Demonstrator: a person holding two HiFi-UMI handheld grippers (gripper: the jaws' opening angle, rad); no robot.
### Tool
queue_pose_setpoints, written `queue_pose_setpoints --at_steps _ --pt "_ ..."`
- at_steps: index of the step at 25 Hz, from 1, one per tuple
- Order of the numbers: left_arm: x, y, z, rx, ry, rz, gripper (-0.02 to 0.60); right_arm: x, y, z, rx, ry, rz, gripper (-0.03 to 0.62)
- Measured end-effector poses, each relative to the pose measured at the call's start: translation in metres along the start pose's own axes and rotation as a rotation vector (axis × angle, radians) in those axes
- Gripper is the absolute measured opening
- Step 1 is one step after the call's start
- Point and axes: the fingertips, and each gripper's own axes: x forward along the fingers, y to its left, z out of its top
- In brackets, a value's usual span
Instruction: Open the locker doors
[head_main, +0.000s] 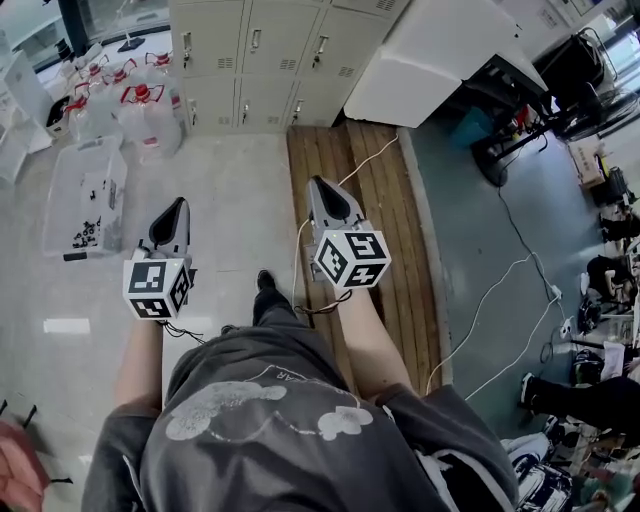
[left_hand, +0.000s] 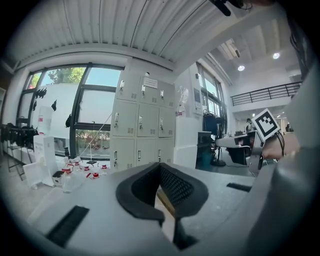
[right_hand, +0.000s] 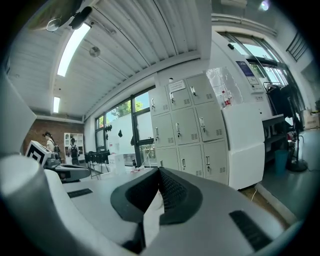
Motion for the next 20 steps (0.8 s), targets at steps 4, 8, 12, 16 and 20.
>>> queue_pose_setpoints --at_steps 4,8,12,16,20 --pt "-0.022 0.003 -0.004 -0.011 0.004 -0.013 0.008 -0.01 0.018 -0.011 0.016 0.001 -0.006 0.028" --pt "-0.031 0.01 -0.008 -0.003 0.004 -0.01 0.008 -0.014 0.026 -0.011 0.055 -0.027 -0.022 0.029" --pt "-0.026 0.016 -0.007 -0.009 -0.002 -0.009 0.008 -0.004 0.026 -0.008 0.027 -0.038 -0.027 0.032" --pt "-0.003 0.03 -0.001 -0.002 -0.004 0.001 0.008 0.023 0.019 0.0 0.011 -0.085 0.008 0.252" --pt "0.035 0.054 0.0 0.0 0.01 0.024 0.008 0.069 0.0 0.005 -0.028 -0.089 0.039 0.307"
